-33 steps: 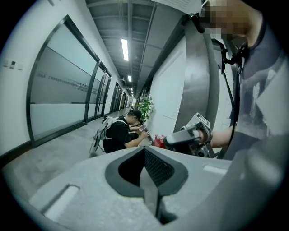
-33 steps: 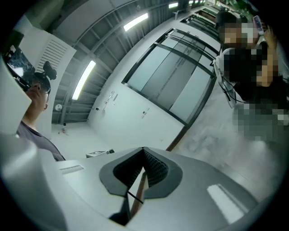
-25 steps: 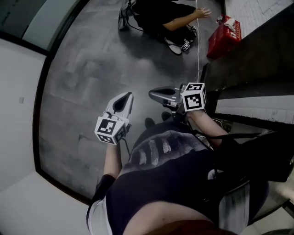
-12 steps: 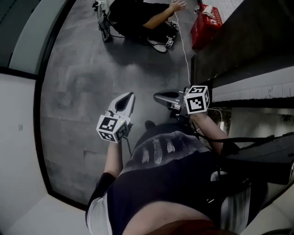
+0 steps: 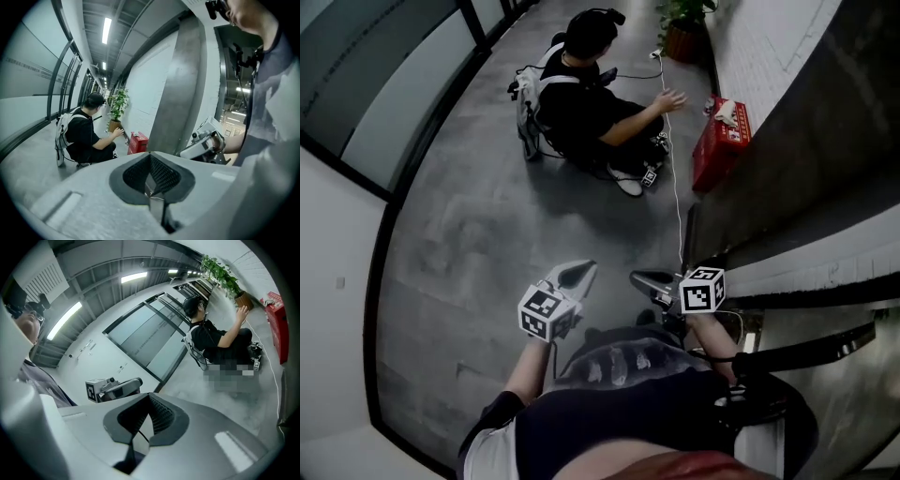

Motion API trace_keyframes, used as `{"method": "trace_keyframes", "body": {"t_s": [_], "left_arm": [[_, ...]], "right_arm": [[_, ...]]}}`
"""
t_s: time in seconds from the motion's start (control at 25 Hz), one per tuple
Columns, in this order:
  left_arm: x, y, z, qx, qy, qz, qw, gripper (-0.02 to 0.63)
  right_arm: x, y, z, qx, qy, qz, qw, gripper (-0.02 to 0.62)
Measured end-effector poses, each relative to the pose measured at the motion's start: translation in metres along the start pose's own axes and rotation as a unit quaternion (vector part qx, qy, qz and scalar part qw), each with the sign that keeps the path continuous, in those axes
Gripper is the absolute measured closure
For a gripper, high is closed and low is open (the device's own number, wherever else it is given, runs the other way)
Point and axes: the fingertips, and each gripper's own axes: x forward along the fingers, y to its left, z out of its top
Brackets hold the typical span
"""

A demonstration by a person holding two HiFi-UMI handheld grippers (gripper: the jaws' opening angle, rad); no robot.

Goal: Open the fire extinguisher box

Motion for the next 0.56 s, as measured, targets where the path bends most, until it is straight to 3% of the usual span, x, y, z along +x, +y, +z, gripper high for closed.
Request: {"method": "trace_keyframes", "body": {"t_s": [0.2, 0.56], "left_arm": [[0.030, -0.006, 0.009, -0.003, -0.004, -0.001, 1.0000, 0.606], [0.072, -0.019, 0.024, 0.011, 0.012, -0.008, 0.9998, 0.606]], "right_arm": [[-0.010, -0.024, 0.026, 0.006, 0.005, 0.015, 1.000, 0.597], [-0.029, -0.046, 0.038, 0.023, 0.004, 0.035, 0.999, 0.597]]}}
